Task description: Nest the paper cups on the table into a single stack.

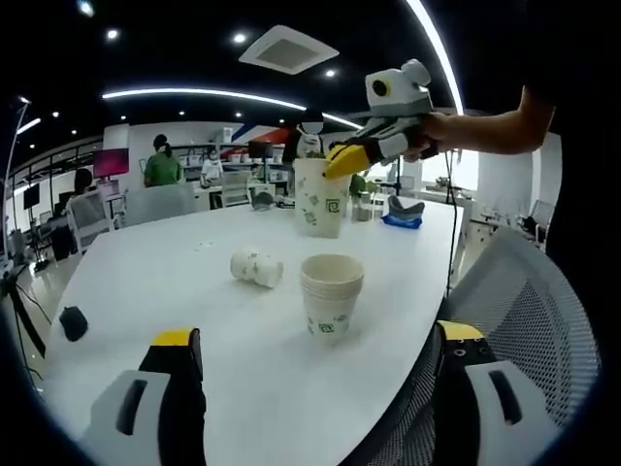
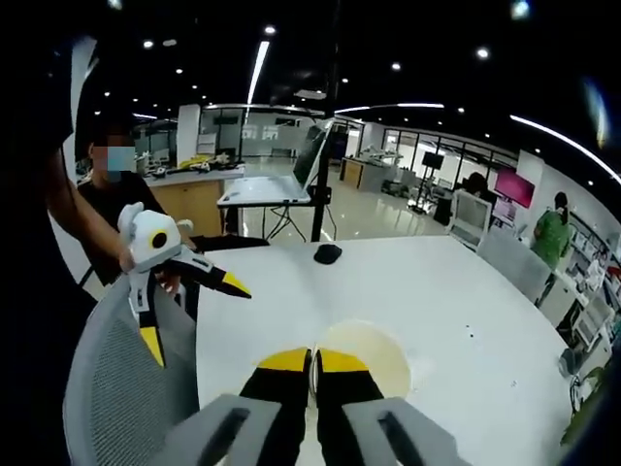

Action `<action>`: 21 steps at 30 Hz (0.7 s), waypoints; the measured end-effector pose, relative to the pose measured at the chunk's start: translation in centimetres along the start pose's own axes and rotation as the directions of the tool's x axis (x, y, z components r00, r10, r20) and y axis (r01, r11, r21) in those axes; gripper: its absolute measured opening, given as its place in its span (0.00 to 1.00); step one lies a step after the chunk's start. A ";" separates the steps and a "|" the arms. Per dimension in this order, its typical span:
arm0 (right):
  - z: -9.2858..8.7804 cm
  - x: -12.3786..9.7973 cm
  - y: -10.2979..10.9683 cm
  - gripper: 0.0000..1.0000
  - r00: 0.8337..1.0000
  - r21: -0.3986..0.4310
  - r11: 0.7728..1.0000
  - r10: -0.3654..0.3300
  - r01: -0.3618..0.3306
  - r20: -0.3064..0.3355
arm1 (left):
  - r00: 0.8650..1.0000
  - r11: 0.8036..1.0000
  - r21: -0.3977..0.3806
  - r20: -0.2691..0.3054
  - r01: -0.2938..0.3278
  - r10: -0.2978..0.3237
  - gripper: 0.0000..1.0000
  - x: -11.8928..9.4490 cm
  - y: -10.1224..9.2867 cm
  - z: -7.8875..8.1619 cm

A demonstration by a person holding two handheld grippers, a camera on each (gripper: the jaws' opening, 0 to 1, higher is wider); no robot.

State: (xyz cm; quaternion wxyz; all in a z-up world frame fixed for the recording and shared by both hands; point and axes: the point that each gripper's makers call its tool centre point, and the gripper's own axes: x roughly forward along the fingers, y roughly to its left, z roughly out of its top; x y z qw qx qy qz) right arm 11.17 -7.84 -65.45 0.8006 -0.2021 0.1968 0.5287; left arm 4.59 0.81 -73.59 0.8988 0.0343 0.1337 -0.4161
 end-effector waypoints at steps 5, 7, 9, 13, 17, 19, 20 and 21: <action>-0.6 0.3 1.4 0.00 1.000 0.031 0.999 0.028 -0.028 -0.011 | 1.000 1.000 0.001 0.001 -0.001 0.001 0.98 0.0 -0.1 0.1; -1.1 0.6 2.0 0.00 0.999 0.035 0.999 0.038 -0.037 -0.019 | 1.000 1.000 0.001 0.000 -0.002 0.002 0.98 0.0 -0.1 0.1; -1.5 0.9 2.4 0.00 0.999 0.038 0.998 0.045 -0.044 -0.024 | 1.000 1.000 -0.001 -0.002 -0.002 0.002 0.98 0.0 0.0 0.0; -2.6 1.7 3.0 0.00 0.998 0.049 0.997 0.053 -0.051 -0.038 | 1.000 1.000 0.000 0.001 -0.006 0.006 0.97 -0.1 0.1 0.0; -3.4 2.4 3.2 0.00 0.997 0.069 0.996 0.056 -0.053 -0.047 | 1.000 1.000 0.001 -0.001 -0.007 0.007 0.97 -0.1 0.2 -0.1; -3.9 2.9 3.3 0.00 0.997 0.075 0.996 0.051 -0.047 -0.055 | 1.000 1.000 0.001 -0.002 -0.007 0.007 0.97 -0.1 0.2 -0.1; -4.0 2.9 3.4 0.00 0.997 0.075 0.996 0.051 -0.047 -0.056 | 1.000 1.000 0.002 -0.003 -0.007 0.007 0.97 -0.1 0.2 -0.1; -4.3 3.2 3.6 0.00 0.997 0.087 0.995 0.055 -0.050 -0.059 | 1.000 1.000 0.002 -0.005 -0.008 0.008 0.97 -0.1 0.1 -0.1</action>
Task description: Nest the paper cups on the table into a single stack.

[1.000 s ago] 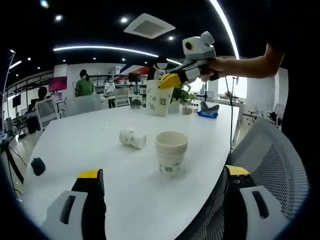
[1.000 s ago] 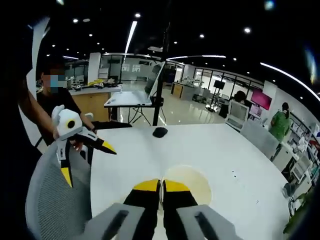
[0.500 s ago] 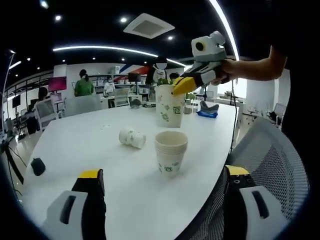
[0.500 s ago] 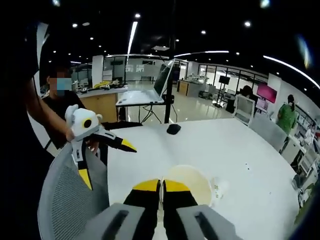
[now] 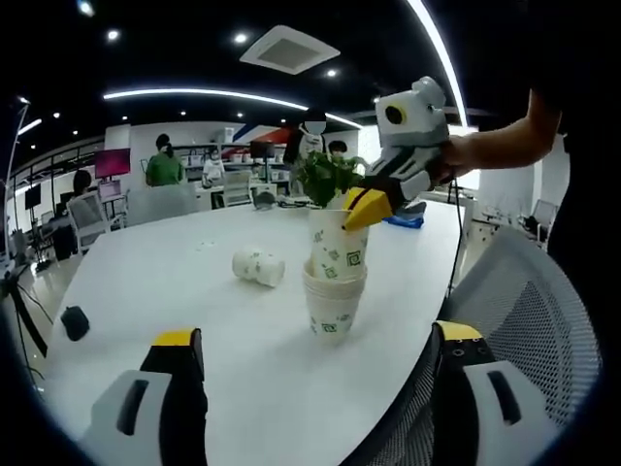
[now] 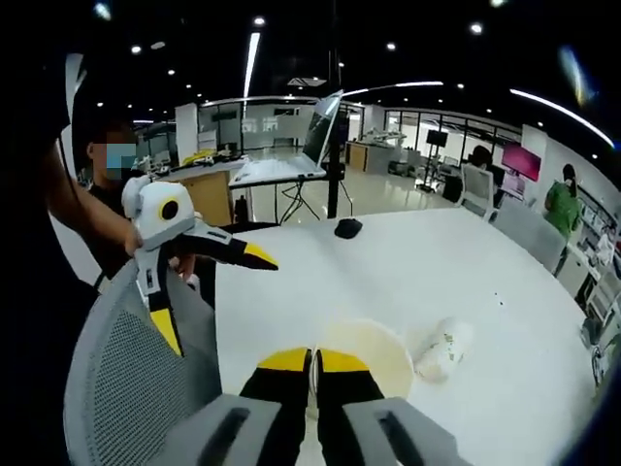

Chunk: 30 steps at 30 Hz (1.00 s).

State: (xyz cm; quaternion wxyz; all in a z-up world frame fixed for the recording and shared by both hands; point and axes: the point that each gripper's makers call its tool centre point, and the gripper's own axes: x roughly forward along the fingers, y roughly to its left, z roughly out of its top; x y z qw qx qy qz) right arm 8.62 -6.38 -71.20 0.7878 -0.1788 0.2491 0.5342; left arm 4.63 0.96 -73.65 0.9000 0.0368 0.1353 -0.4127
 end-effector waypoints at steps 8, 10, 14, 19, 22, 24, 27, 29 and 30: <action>-1.2 1.5 0.6 0.00 1.000 0.054 0.998 0.018 -0.018 0.000 | 1.000 1.000 0.001 -0.009 -0.003 0.003 0.96 0.0 0.0 -0.1; -1.5 1.8 0.7 0.00 1.000 0.059 0.998 0.021 -0.020 -0.005 | 1.000 1.000 0.001 -0.010 -0.001 0.001 0.96 0.0 0.0 -0.2; -2.1 2.3 0.8 0.00 1.000 0.084 0.996 0.028 -0.026 -0.014 | 1.000 1.000 0.001 -0.010 -0.003 0.003 0.96 0.0 0.1 -0.1; -2.7 2.9 0.9 0.01 0.999 0.130 0.991 0.039 -0.037 -0.015 | 1.000 1.000 0.004 -0.013 -0.004 0.004 0.96 0.0 0.1 -0.2; -2.9 3.3 1.0 0.02 0.999 0.147 0.988 0.046 -0.043 -0.016 | 1.000 1.000 0.001 -0.012 -0.003 0.003 0.96 0.0 0.1 -0.1; -2.8 3.6 1.1 0.02 0.998 0.170 0.984 0.055 -0.054 -0.003 | 1.000 1.000 0.000 -0.011 0.001 -0.001 0.96 0.0 0.0 -0.1; -3.2 4.0 1.1 0.02 0.998 0.177 0.982 0.062 -0.059 -0.009 | 1.000 1.000 0.003 -0.012 0.002 -0.002 0.96 0.0 0.0 -0.1; -3.3 4.0 1.2 0.02 0.998 0.179 0.982 0.064 -0.061 -0.011 | 1.000 1.000 0.001 -0.013 0.001 -0.001 0.96 0.0 0.0 -0.2; -3.3 4.0 1.2 0.03 0.998 0.181 0.981 0.065 -0.062 -0.012 | 1.000 1.000 0.002 -0.014 0.001 -0.001 0.96 0.0 0.1 -0.2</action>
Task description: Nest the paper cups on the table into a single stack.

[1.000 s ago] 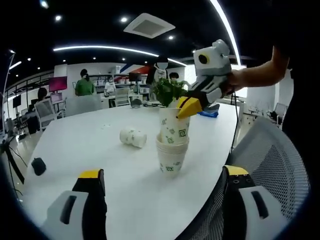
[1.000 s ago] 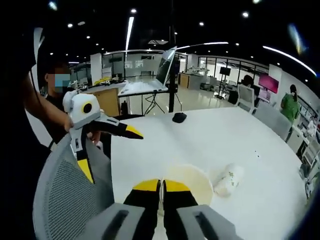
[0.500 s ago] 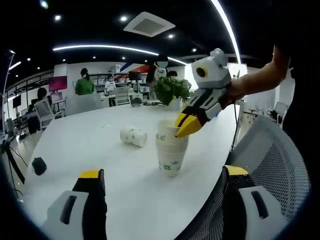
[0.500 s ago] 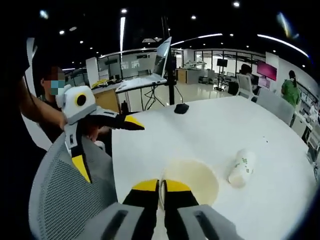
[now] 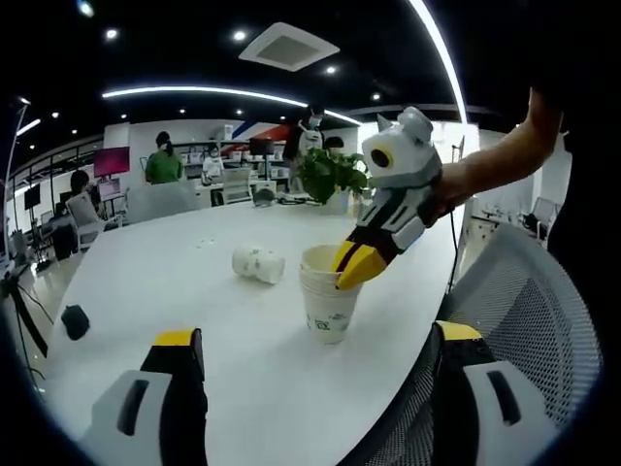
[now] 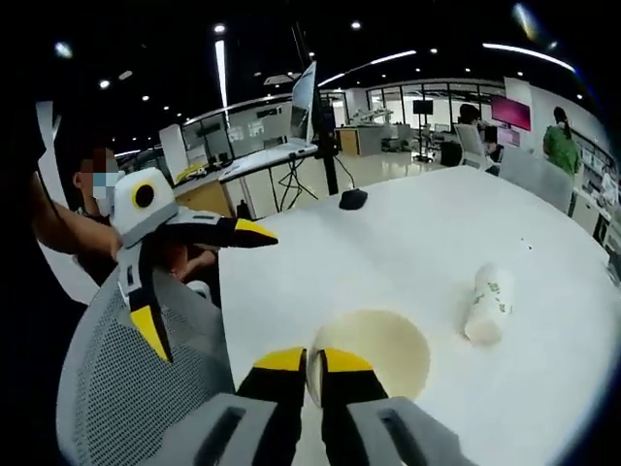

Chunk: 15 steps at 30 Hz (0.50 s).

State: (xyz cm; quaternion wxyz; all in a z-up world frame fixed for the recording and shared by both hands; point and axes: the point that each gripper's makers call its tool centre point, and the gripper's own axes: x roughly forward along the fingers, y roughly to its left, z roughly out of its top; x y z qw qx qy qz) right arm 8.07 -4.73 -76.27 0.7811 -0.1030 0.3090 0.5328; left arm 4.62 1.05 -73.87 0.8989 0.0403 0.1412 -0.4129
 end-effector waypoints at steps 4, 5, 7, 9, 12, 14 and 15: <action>-0.1 0.1 0.0 0.03 1.000 0.009 1.000 -0.001 0.001 0.004 | 1.000 1.000 0.000 0.000 0.000 0.000 0.96 0.0 0.0 0.0; -0.1 0.1 0.0 0.03 1.000 0.010 1.000 -0.002 0.002 0.005 | 1.000 1.000 0.000 -0.002 -0.001 0.001 0.96 0.0 0.0 0.0; -0.1 0.2 0.0 0.03 1.000 0.014 1.000 -0.002 0.001 0.009 | 1.000 1.000 0.002 -0.004 0.000 0.000 0.96 0.0 0.0 0.0; -0.1 0.2 0.0 0.03 1.000 0.019 1.000 -0.002 0.002 0.012 | 1.000 1.000 0.002 -0.003 -0.002 0.002 0.96 0.0 0.0 0.0; 0.0 0.2 0.2 0.04 1.000 -0.001 1.000 0.003 -0.003 0.019 | 1.000 1.000 0.001 -0.002 -0.003 0.003 0.96 0.0 0.0 0.0; 0.0 0.1 0.5 0.06 1.000 -0.008 1.000 0.014 -0.014 0.024 | 1.000 1.000 0.003 -0.003 -0.003 0.003 0.96 0.0 0.0 0.0; 0.0 0.1 0.6 0.08 1.000 -0.009 1.000 0.015 -0.015 0.023 | 1.000 1.000 0.003 -0.003 -0.004 0.004 0.96 0.0 0.0 0.0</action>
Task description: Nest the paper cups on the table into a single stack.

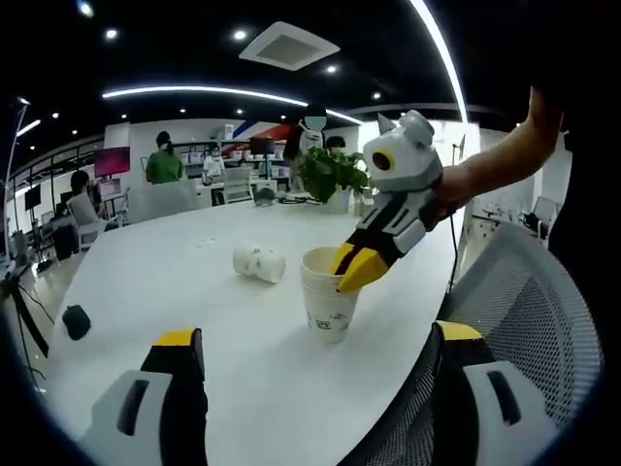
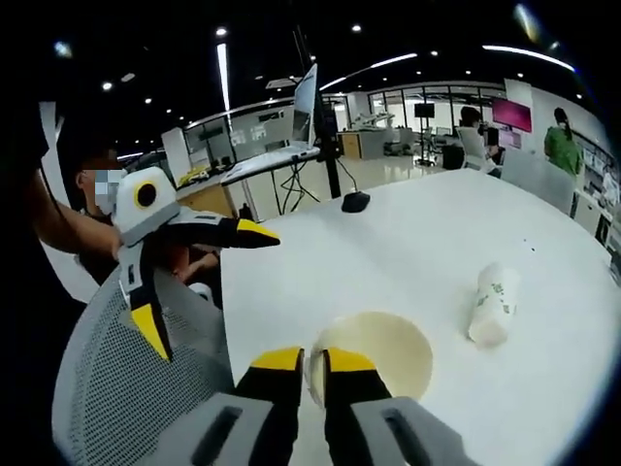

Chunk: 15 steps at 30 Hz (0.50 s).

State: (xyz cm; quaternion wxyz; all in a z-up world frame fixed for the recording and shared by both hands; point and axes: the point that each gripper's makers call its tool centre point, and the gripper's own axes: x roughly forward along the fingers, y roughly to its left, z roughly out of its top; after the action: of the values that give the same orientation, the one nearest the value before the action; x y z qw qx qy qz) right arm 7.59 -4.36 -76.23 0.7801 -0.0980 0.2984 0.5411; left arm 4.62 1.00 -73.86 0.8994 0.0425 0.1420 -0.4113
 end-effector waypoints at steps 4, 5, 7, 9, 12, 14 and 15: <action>0.6 -0.3 0.3 0.11 1.000 -0.013 1.000 0.003 -0.002 0.014 | 1.000 1.000 0.000 0.001 0.001 -0.001 0.96 0.0 0.0 0.0; 0.7 -0.4 0.3 0.12 1.000 -0.014 1.000 0.004 -0.004 0.018 | 1.000 1.000 0.000 0.001 0.002 -0.002 0.96 0.0 0.0 0.0; 1.2 -0.8 0.1 0.13 1.000 -0.016 1.000 -0.001 0.001 0.026 | 1.000 1.000 0.001 0.000 0.003 -0.003 0.96 0.0 0.0 -0.1; 1.7 -1.2 -0.1 0.13 0.999 -0.013 1.000 -0.009 0.009 0.036 | 1.000 1.000 0.001 0.002 0.003 -0.003 0.96 0.0 0.0 0.0; 2.5 -1.8 -0.5 0.15 0.999 -0.012 1.000 -0.016 0.017 0.051 | 1.000 1.000 0.000 0.005 0.003 -0.003 0.97 -0.1 0.0 0.0; 3.0 -2.3 -0.9 0.15 0.998 -0.004 1.000 -0.019 0.020 0.058 | 1.000 1.000 -0.001 0.007 0.003 -0.003 0.97 -0.1 0.0 0.1; 3.4 -2.6 -1.2 0.15 0.997 -0.004 1.000 -0.024 0.024 0.068 | 1.000 1.000 0.000 0.008 0.003 -0.003 0.97 -0.1 0.0 0.1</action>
State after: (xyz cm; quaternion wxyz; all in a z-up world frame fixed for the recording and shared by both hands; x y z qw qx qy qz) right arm 9.25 -5.24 -72.25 0.7960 -0.0850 0.2691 0.5354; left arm 4.60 1.04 -73.74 0.8993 0.0404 0.1385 -0.4128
